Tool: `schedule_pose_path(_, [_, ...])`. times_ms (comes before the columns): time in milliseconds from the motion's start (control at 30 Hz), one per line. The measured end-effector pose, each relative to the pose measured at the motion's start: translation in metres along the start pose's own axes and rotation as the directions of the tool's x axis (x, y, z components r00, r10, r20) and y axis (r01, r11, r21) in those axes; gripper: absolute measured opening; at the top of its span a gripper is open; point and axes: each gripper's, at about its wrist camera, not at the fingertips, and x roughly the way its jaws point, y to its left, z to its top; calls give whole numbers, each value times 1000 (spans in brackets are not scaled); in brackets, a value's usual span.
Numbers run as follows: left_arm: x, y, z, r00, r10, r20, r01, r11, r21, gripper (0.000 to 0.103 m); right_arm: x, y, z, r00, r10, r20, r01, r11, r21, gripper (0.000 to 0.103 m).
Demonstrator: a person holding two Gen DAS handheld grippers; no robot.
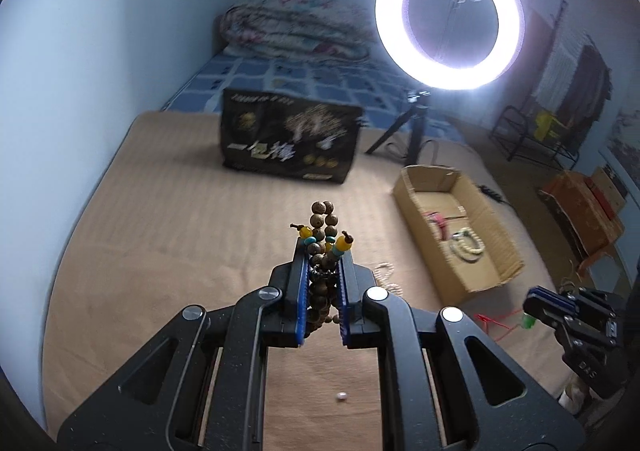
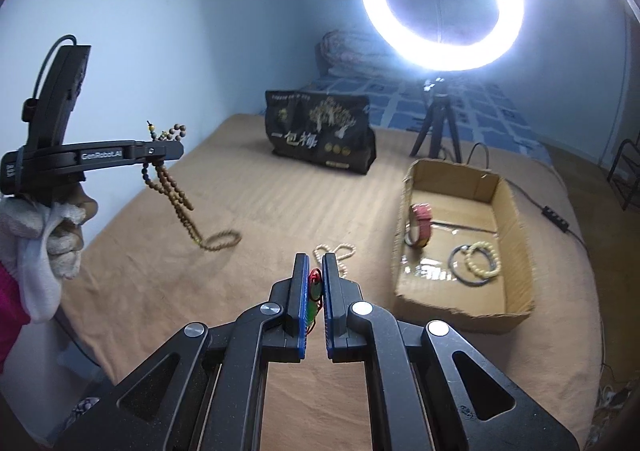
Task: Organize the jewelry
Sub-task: 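Carry the necklace with the left tool over the box while the right tool carries the jade pendant there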
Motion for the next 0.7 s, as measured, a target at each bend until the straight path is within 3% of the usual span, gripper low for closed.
schedule_pose_path(367, [-13, -76, 33, 991, -128, 28, 125, 988, 92, 10, -32, -49, 17, 994, -89, 56, 87, 996, 27, 5])
schedule_pose_path(700, [-9, -155, 68, 973, -225, 57, 211, 960, 186, 10, -43, -102, 35, 982, -170, 81, 165, 984, 64, 5])
